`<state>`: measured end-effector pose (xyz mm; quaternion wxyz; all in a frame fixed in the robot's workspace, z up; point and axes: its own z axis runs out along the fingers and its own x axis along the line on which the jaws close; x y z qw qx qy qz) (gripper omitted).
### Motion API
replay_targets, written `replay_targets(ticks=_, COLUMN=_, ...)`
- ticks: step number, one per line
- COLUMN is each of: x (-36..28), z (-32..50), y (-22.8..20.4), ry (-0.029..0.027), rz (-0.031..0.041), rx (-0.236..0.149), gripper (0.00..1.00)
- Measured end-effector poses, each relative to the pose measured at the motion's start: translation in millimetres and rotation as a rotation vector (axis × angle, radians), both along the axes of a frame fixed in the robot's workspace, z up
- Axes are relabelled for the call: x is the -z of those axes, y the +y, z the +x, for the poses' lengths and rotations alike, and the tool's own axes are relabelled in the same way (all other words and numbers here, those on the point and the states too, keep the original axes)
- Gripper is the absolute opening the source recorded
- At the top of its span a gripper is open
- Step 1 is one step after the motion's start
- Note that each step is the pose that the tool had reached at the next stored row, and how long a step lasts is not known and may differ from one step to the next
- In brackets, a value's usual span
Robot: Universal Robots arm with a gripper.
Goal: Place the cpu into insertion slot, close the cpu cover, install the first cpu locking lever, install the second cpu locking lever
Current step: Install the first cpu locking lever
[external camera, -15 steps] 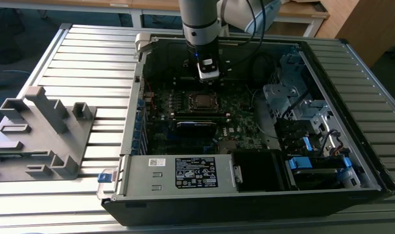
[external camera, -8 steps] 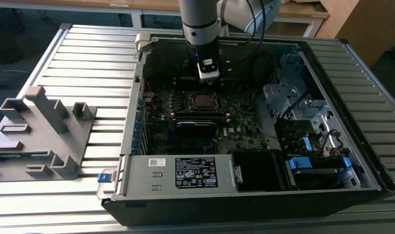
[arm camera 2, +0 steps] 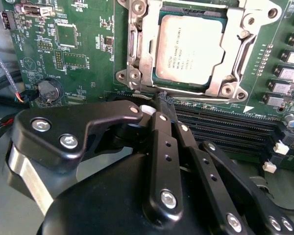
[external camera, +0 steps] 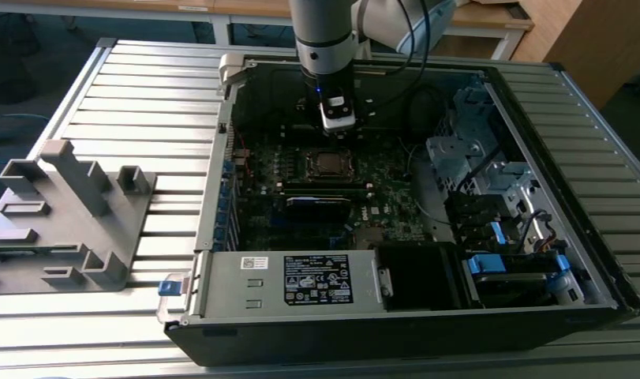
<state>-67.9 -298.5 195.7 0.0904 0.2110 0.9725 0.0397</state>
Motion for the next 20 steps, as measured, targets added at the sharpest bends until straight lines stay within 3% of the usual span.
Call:
replay_targets(ticks=11, x=1.1, z=0.0, y=0.0, ry=-0.0002, rz=-0.0023, rx=0.000, gripper=0.10)
replay_targets(ticks=20, x=-2.6, z=0.0, y=0.9, ry=-0.0001, rz=-0.0009, rx=0.001, gripper=0.10)
